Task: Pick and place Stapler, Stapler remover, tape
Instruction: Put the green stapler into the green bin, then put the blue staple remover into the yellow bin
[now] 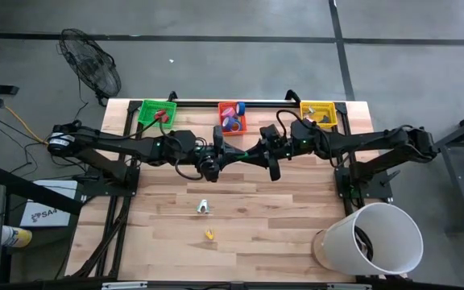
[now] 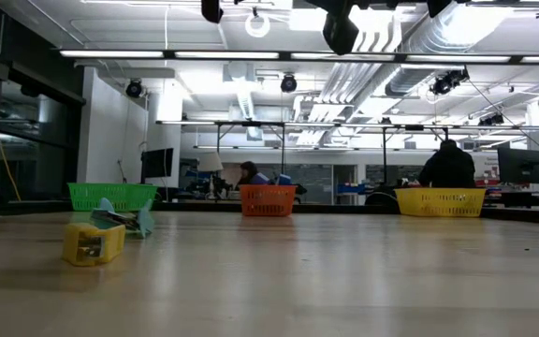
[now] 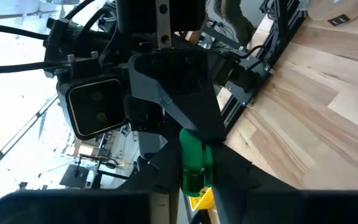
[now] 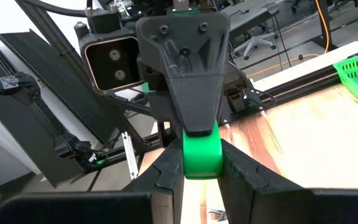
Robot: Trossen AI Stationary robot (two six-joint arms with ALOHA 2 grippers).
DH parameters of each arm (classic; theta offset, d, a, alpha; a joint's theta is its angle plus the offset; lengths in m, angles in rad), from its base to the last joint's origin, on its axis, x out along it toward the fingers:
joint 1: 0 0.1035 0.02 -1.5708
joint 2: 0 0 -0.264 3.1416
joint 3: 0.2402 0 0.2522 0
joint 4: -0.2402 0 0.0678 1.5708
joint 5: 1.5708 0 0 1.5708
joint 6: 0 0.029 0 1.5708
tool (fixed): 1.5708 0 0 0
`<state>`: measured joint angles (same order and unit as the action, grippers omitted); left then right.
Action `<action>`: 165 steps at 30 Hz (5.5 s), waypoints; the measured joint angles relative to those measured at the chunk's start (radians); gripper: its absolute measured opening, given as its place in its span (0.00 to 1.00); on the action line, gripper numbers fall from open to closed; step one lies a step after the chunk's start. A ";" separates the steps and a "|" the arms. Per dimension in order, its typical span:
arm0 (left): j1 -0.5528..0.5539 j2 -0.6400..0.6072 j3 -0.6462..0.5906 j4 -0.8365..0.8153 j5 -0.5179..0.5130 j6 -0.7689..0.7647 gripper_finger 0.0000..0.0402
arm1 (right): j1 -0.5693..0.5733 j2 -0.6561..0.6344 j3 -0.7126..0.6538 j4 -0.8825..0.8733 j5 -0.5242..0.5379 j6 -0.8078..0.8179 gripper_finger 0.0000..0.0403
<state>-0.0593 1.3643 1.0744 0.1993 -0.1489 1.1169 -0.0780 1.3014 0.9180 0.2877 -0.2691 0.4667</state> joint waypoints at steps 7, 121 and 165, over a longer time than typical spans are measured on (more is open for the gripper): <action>0.000 0.000 0.000 -0.010 0.000 -0.001 0.13 | 0.000 0.001 0.000 -0.004 -0.005 -0.005 0.17; 1.054 -0.057 -0.248 -0.748 -0.022 -1.039 0.46 | -0.040 -0.267 -0.001 -0.419 0.499 -0.082 0.46; 0.273 -0.062 -0.169 -1.052 0.373 -1.339 0.49 | -0.039 -0.266 -0.001 -0.549 0.365 -0.022 0.46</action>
<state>0.2133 1.3025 0.9054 -0.8530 0.2240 -0.2224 -0.1169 1.0351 0.9173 -0.2610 0.0964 0.4450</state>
